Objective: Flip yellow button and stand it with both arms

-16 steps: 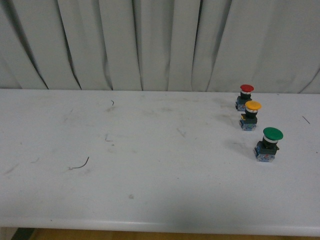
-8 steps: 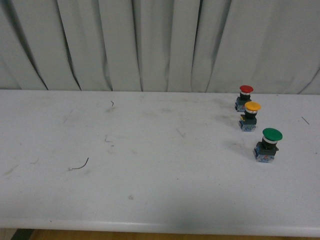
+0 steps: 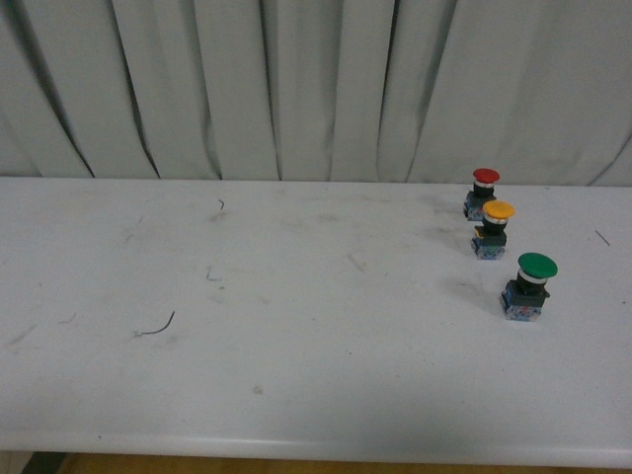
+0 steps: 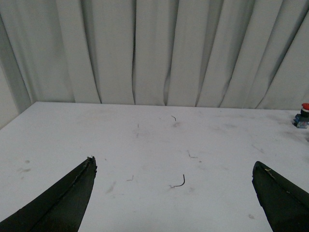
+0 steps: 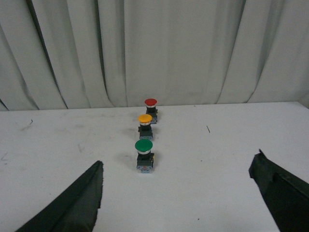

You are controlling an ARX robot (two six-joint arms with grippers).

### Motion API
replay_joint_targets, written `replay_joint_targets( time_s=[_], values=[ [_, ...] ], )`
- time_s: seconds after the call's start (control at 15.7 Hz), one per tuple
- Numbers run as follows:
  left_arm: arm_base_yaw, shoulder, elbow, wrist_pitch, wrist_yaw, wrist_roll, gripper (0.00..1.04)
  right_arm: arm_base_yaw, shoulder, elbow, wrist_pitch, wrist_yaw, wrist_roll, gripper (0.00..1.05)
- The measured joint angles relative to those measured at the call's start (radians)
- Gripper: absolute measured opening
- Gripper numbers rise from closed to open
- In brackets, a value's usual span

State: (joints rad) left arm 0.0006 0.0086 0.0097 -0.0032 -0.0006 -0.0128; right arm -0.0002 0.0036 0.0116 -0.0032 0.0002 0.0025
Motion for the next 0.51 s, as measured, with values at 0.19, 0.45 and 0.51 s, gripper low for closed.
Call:
replay_joint_targets(
  time_s=[0.19, 0.45, 0.51],
  values=[
    [0.000, 0.000, 0.000, 0.000, 0.000, 0.000, 0.98, 0.000, 0.000, 0.000, 0.000, 0.000, 0.000, 0.98],
    [0.000, 0.000, 0.000, 0.000, 0.000, 0.000, 0.98, 0.000, 0.000, 0.000, 0.000, 0.000, 0.000, 0.98],
    [0.000, 0.000, 0.000, 0.000, 0.000, 0.000, 0.98, 0.000, 0.000, 0.000, 0.000, 0.000, 0.000, 0.98]
  ],
)
